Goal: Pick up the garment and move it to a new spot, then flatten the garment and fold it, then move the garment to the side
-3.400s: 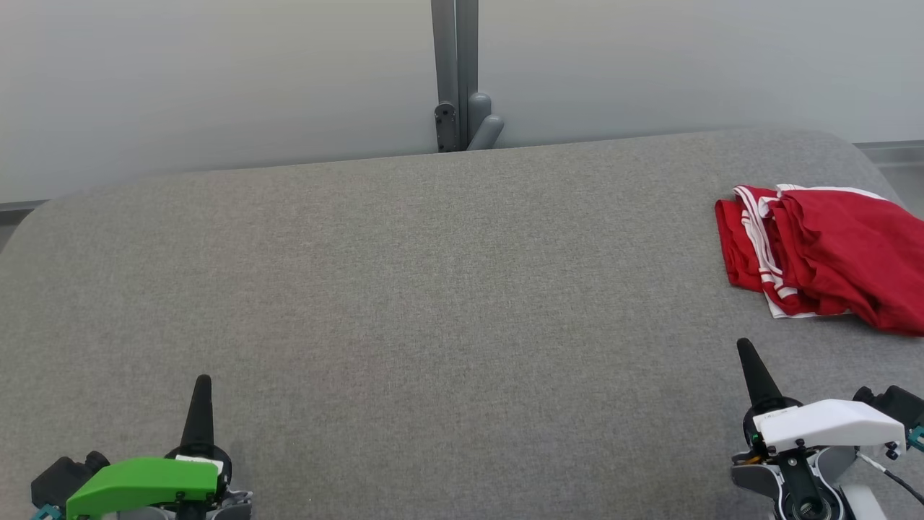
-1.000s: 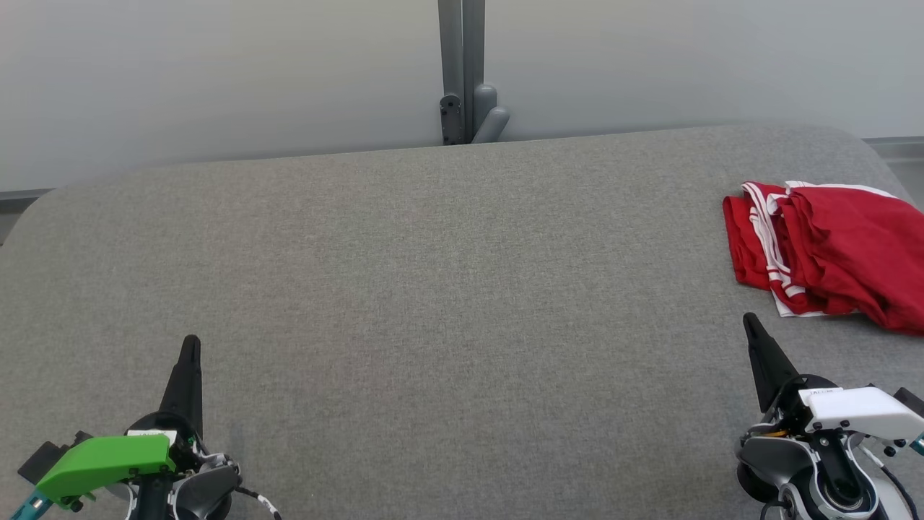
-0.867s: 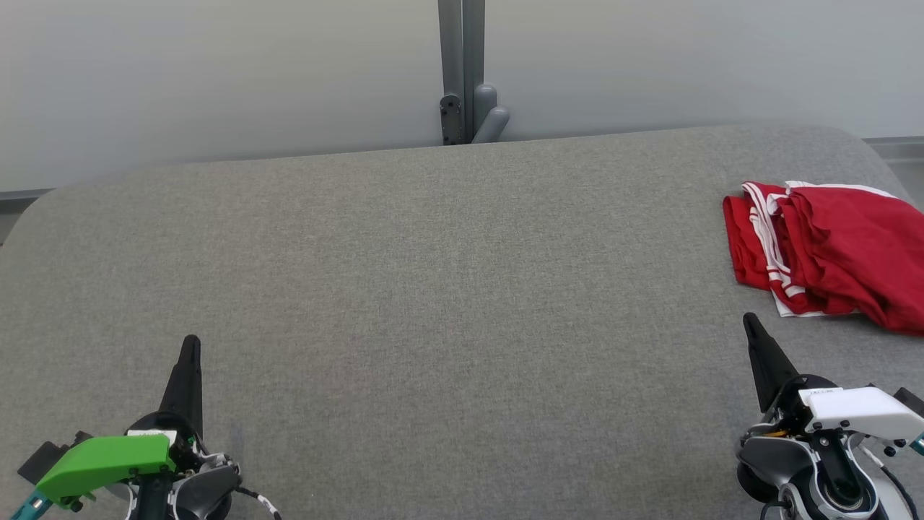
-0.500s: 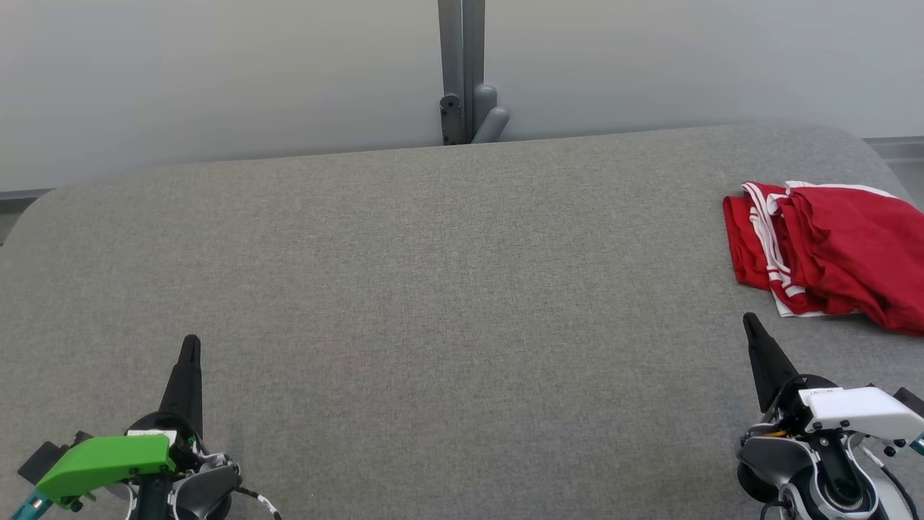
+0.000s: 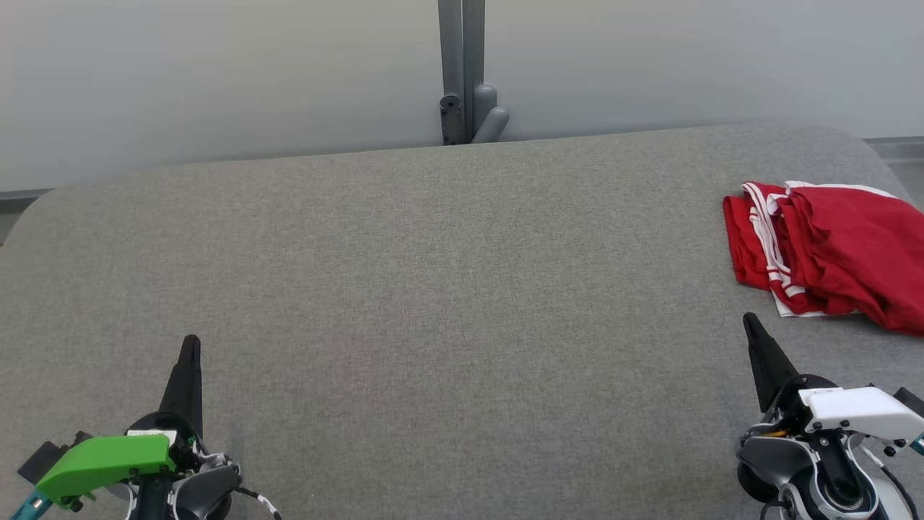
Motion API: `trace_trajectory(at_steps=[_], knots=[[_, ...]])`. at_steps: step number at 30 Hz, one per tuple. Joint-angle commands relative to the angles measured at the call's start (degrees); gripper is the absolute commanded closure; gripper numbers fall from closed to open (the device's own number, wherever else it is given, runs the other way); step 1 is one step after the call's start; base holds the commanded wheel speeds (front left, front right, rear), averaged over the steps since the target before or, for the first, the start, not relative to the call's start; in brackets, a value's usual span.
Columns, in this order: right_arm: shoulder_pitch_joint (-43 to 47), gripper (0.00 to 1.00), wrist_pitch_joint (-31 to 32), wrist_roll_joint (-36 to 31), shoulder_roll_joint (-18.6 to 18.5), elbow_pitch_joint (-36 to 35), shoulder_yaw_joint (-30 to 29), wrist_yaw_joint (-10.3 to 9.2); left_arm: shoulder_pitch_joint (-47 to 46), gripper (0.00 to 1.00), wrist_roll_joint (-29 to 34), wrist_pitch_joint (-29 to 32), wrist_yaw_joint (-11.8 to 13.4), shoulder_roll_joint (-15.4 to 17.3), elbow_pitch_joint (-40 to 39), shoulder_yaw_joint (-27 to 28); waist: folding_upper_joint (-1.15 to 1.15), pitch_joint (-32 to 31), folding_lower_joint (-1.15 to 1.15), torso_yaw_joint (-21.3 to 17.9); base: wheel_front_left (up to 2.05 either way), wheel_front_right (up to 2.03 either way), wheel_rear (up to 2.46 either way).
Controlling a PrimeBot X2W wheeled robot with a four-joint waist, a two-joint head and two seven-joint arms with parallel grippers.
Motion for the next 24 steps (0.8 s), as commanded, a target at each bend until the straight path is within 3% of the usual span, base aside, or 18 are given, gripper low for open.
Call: trace_trajectory(at_steps=[1, 24], knots=[[-0.2, 1.0, 0.1, 0.4, -0.2, -0.3, -0.1, 0.02, -0.9, 1.0, -0.1, 0.3, -0.4, 0.4, 0.0, 0.1, 0.0, 0.0, 0.0, 0.0, 0.0, 0.0, 0.0], [-0.2, 1.0, 0.1, 0.4, -0.2, -0.3, 0.0, 0.02, -0.9, 1.0, -0.1, 0.3, -0.4, 0.4, -0.1, 0.1, 0.0, 0.0, 0.0, 0.0, 0.0, 0.0, 0.0]])
